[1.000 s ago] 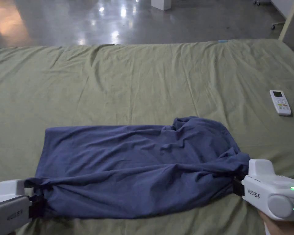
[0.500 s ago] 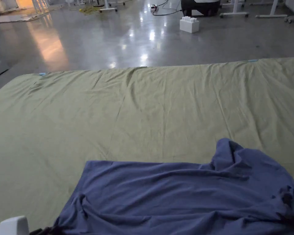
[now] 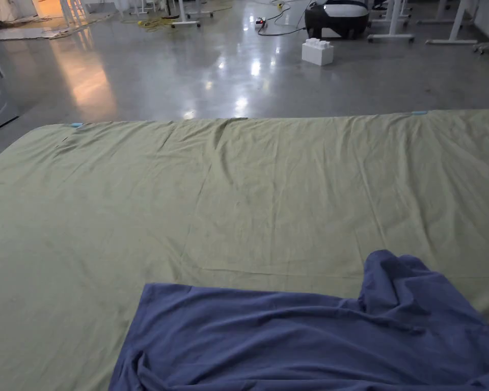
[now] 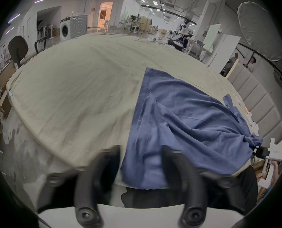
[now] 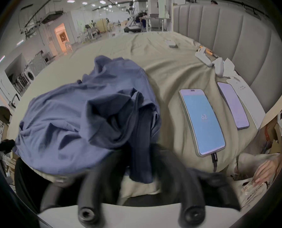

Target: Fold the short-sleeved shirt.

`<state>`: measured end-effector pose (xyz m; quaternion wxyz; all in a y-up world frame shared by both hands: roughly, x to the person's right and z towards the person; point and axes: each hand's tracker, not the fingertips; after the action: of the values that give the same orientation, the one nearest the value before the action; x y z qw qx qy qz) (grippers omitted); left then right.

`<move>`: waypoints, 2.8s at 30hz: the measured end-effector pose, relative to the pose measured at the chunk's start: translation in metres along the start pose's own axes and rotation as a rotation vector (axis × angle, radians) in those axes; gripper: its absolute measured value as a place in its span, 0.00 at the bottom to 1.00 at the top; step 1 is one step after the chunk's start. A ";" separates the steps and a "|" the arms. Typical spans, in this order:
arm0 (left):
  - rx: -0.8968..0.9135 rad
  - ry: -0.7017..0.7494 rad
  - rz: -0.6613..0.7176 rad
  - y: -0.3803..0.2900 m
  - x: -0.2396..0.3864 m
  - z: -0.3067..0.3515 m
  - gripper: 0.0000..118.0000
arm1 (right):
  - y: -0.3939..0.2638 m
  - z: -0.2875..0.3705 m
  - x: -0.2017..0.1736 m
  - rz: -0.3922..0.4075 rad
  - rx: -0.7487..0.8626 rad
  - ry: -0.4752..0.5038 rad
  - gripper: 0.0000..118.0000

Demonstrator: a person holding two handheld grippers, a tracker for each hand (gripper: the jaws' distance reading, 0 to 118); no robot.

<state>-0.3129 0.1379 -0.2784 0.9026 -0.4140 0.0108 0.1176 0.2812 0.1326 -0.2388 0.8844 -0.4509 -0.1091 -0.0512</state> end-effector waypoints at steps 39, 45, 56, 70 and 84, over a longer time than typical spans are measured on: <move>0.434 -0.245 -0.172 0.074 0.093 0.119 0.00 | 0.008 0.162 -0.062 0.177 0.605 0.313 0.00; 0.242 -0.105 -0.153 0.127 0.073 -0.015 0.20 | 0.004 0.129 -0.056 0.159 0.484 0.331 0.00; -0.074 0.049 -0.144 0.176 0.066 -0.203 0.65 | 0.002 0.088 -0.020 0.022 0.338 0.273 0.00; -0.296 0.168 -0.299 0.182 0.114 -0.231 0.06 | 0.070 0.017 0.019 0.057 0.262 0.305 0.03; -0.363 0.160 -0.381 0.188 0.121 -0.229 0.06 | 0.190 -0.126 -0.002 0.095 0.013 0.025 0.61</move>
<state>-0.2192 0.1089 -0.5827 0.8158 -0.5714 -0.0174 -0.0874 0.3334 0.1426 -0.4604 0.8901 -0.4490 -0.0767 -0.0140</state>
